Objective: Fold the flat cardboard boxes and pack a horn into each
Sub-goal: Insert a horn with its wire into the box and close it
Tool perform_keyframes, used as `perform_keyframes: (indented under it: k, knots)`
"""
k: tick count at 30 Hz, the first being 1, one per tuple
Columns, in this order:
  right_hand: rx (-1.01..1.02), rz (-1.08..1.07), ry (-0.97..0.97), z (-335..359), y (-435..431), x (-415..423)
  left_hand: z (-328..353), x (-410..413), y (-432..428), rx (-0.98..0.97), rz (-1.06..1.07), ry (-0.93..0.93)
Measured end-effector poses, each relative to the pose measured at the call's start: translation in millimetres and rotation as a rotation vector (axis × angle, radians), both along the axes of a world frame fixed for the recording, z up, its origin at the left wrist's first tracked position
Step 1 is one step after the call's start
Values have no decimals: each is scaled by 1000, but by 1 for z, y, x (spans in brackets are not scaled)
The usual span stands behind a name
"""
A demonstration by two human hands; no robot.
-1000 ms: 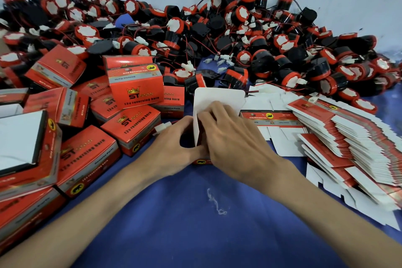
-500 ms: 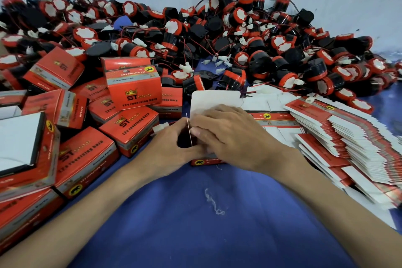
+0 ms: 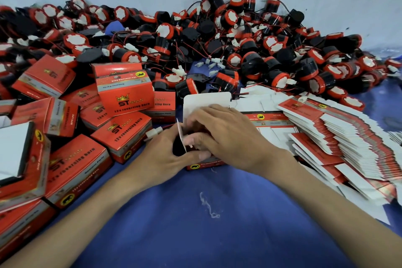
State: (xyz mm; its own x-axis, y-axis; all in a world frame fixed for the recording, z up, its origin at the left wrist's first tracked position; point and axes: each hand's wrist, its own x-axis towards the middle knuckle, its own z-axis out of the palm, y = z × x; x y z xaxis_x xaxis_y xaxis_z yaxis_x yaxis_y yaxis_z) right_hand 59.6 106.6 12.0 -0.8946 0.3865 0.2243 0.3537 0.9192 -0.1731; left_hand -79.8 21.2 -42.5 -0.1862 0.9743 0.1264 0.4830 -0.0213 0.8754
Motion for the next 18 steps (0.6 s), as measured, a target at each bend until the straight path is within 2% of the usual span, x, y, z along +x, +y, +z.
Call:
perform_keyframes:
  k: [1, 4, 6, 12, 18]
  knots:
    - [-19, 0, 31, -2, 1, -1, -1, 0, 0, 4, 5, 0]
    - [89, 4, 34, -5, 0, -1, 0, 2, 1, 29, 19, 21]
    - [57, -9, 50, -3, -4, 0, 2, 3, 1, 46, 2, 24]
    - [82, 40, -185, 9, -6, 5, 3, 0, -1, 9, 10, 97]
    - [135, 78, -144, 5, -9, 6, 4, -2, 0, -15, -4, 79]
